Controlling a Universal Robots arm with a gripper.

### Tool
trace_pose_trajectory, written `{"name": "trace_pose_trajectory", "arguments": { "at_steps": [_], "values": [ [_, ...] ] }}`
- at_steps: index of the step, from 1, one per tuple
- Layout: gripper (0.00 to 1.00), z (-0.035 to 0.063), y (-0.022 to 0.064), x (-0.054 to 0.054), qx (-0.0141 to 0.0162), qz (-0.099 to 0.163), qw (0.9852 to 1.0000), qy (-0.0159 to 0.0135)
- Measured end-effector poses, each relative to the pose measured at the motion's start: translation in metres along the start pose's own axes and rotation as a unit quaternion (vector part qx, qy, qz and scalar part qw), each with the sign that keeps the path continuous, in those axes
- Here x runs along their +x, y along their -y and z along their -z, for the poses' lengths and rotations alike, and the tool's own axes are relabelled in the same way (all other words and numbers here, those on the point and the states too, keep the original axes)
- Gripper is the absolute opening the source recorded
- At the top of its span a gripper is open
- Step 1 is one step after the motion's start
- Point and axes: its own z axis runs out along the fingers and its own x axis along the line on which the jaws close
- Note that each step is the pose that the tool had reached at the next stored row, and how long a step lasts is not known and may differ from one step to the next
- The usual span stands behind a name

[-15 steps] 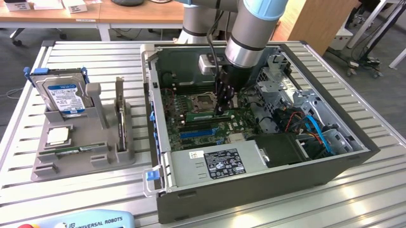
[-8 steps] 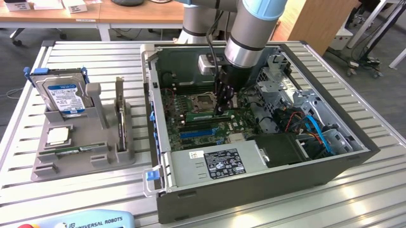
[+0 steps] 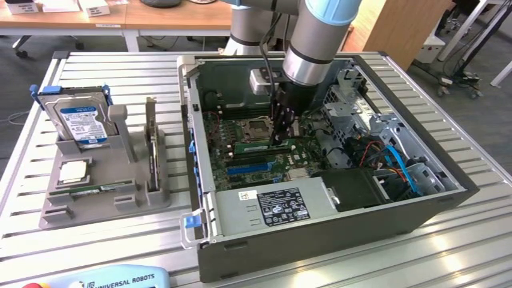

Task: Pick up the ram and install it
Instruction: 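Insert the ram into the slot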

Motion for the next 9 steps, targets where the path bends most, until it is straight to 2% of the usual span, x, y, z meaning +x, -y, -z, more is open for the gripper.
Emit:
{"name": "trace_pose_trajectory", "arguments": {
  "at_steps": [9],
  "values": [
    [0.11,-0.0001,-0.0009,0.0,0.0005,0.0,1.0,0.0]
  ]
}}
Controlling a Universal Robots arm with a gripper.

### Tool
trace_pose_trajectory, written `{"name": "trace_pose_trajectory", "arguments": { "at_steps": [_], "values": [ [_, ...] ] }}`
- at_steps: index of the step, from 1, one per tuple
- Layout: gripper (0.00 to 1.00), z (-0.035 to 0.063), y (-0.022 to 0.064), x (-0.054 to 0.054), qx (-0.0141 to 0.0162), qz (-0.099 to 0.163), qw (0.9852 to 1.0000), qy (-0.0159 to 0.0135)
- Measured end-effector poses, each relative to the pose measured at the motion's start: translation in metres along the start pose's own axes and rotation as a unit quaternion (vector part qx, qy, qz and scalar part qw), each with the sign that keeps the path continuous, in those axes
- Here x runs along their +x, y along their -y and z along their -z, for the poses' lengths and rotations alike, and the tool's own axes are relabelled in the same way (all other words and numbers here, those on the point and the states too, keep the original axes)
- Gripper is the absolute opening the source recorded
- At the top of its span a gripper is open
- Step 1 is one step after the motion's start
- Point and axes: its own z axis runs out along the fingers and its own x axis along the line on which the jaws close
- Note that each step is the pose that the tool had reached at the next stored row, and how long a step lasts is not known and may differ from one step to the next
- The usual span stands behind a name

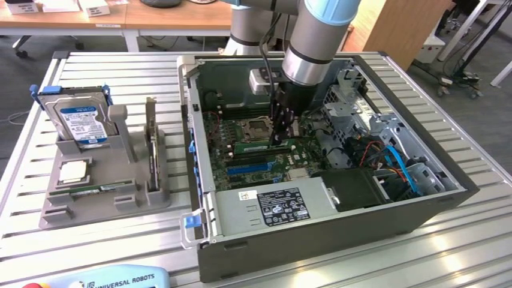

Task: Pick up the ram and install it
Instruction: 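Insert the ram into the slot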

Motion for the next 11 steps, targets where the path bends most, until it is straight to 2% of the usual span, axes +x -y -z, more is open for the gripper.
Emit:
{"name": "trace_pose_trajectory", "arguments": {
  "at_steps": [11],
  "values": [
    [0.11,0.0,0.0,0.0,0.0001,0.003,1.0,-0.0003]
  ]
}}
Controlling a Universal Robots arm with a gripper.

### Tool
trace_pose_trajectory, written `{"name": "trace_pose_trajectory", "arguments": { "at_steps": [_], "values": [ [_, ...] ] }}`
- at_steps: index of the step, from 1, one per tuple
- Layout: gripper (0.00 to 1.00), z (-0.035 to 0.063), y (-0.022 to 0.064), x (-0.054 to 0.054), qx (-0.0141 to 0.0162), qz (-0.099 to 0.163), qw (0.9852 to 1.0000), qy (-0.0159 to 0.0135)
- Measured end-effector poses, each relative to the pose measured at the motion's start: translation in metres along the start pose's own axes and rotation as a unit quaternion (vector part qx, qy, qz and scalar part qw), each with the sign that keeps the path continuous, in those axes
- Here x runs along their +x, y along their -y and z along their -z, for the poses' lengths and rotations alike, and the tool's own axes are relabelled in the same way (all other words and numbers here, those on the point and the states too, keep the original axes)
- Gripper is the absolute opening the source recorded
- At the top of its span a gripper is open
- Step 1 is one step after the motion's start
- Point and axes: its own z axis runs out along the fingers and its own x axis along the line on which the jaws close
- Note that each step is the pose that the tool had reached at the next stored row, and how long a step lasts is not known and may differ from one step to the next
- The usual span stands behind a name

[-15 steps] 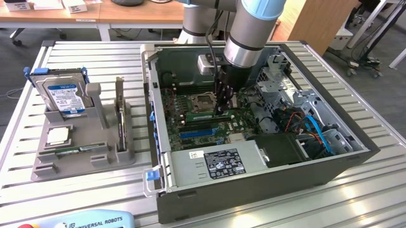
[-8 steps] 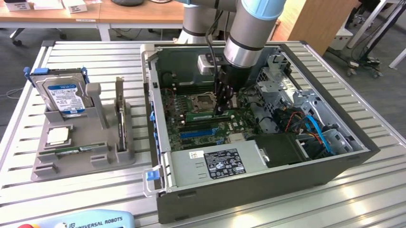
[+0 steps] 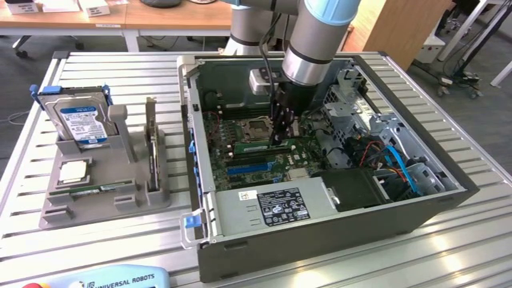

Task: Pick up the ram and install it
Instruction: 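Insert the ram into the slot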

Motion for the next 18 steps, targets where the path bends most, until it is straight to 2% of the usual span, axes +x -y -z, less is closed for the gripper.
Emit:
{"name": "trace_pose_trajectory", "arguments": {
  "at_steps": [18],
  "values": [
    [0.11,-0.0015,0.0001,0.0,0.0006,-0.002,1.0,0.0001]
  ]
}}
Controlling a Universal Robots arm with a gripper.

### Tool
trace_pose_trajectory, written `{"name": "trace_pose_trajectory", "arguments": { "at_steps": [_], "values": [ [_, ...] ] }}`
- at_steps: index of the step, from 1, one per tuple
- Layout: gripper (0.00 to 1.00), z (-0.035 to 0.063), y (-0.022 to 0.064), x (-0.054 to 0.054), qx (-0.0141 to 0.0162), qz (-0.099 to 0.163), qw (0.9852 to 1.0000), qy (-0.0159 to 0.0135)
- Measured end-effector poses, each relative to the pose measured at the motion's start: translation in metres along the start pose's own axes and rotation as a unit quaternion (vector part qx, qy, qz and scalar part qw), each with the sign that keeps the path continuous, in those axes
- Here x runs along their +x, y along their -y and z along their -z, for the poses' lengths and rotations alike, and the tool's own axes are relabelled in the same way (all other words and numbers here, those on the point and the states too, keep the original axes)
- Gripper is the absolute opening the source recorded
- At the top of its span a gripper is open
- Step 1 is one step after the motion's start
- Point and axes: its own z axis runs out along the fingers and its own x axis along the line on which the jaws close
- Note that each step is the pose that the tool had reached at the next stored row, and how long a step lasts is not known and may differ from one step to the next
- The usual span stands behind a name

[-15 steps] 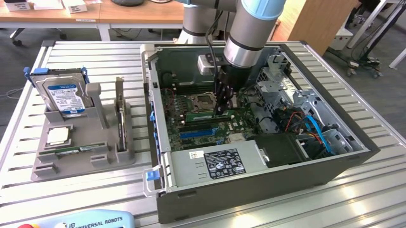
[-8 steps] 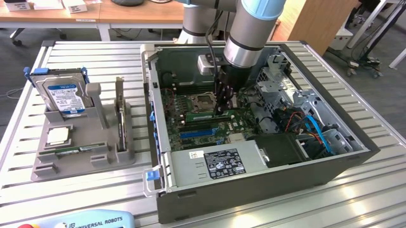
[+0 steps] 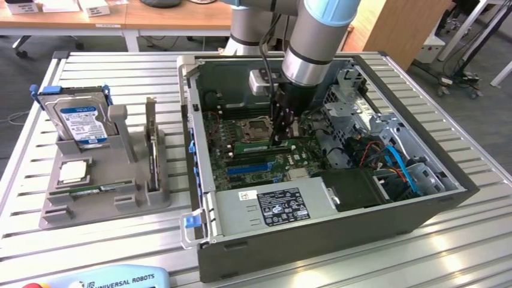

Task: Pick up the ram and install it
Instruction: 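Insert the ram into the slot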

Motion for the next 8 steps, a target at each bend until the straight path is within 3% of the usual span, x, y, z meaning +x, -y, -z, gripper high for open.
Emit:
{"name": "trace_pose_trajectory", "arguments": {
  "at_steps": [8],
  "values": [
    [0.11,-0.0015,0.0001,0.0,0.0001,0.0,1.0,0.0001]
  ]
}}
